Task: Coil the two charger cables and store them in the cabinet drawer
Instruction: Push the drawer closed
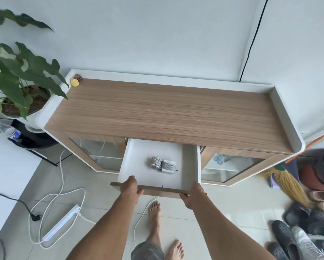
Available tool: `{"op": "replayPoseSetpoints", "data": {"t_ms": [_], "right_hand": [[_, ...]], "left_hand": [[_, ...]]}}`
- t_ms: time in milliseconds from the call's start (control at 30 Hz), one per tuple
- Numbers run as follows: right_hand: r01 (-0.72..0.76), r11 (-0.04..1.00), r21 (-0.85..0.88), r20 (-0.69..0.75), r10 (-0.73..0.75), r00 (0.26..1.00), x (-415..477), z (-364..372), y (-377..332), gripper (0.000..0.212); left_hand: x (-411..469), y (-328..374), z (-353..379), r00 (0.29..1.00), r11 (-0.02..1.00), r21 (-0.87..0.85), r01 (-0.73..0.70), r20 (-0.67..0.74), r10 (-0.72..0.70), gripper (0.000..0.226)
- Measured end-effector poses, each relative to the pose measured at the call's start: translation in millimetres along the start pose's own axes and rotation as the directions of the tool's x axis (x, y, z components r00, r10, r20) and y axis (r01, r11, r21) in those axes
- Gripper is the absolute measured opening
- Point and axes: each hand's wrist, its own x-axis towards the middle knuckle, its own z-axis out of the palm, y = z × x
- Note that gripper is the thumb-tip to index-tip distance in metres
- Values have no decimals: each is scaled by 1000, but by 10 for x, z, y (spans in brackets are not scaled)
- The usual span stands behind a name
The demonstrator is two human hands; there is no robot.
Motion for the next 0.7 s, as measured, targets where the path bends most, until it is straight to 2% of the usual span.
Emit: {"op": "replayPoseSetpoints", "data": {"t_ms": [133, 200, 333, 400, 500, 533, 567, 600, 633, 700], "right_hand": [[-58, 985, 162, -36, 64, 997, -43, 80, -197, 9], [-72, 982, 176, -26, 78, 997, -4, 157, -291, 16], [-67, 982, 177, -5, 69, 998, 142, 295, -469, 10], [-64, 974, 215, -38, 74, 997, 157, 380, -578, 13], [-46, 985, 166, -81, 61, 995, 212, 477, -730, 23], [-23, 991, 134, -96, 36, 995, 270, 515, -788, 35], [-17, 977, 212, -100, 39, 994, 300, 546, -828, 49], [19, 975, 220, -102, 4, 995, 343, 549, -857, 59], [23, 985, 171, -67, -12, 998, 405, 585, -867, 64], [-38, 953, 302, 16, 34, 999, 497, 657, -934, 58]], "left_hand": [[49, 128, 146, 1000, 1000, 18, -21, -6, 21, 39], [96, 202, 225, 1000, 999, 32, -28, -2, 28, 41], [144, 415, 407, 1000, 997, 78, -27, 9, 26, 41], [183, 520, 492, 1000, 997, 80, -20, 6, 19, 43], [230, 661, 600, 1000, 995, 101, -10, 3, 10, 44], [259, 717, 643, 1000, 993, 117, -9, 1, 9, 46], [278, 746, 669, 1000, 990, 138, -7, -3, 8, 49], [280, 765, 686, 1000, 988, 157, -6, -9, 8, 51], [304, 813, 719, 1000, 985, 173, -4, -12, 7, 54], [356, 900, 791, 1000, 980, 198, -9, -13, 11, 60]]}}
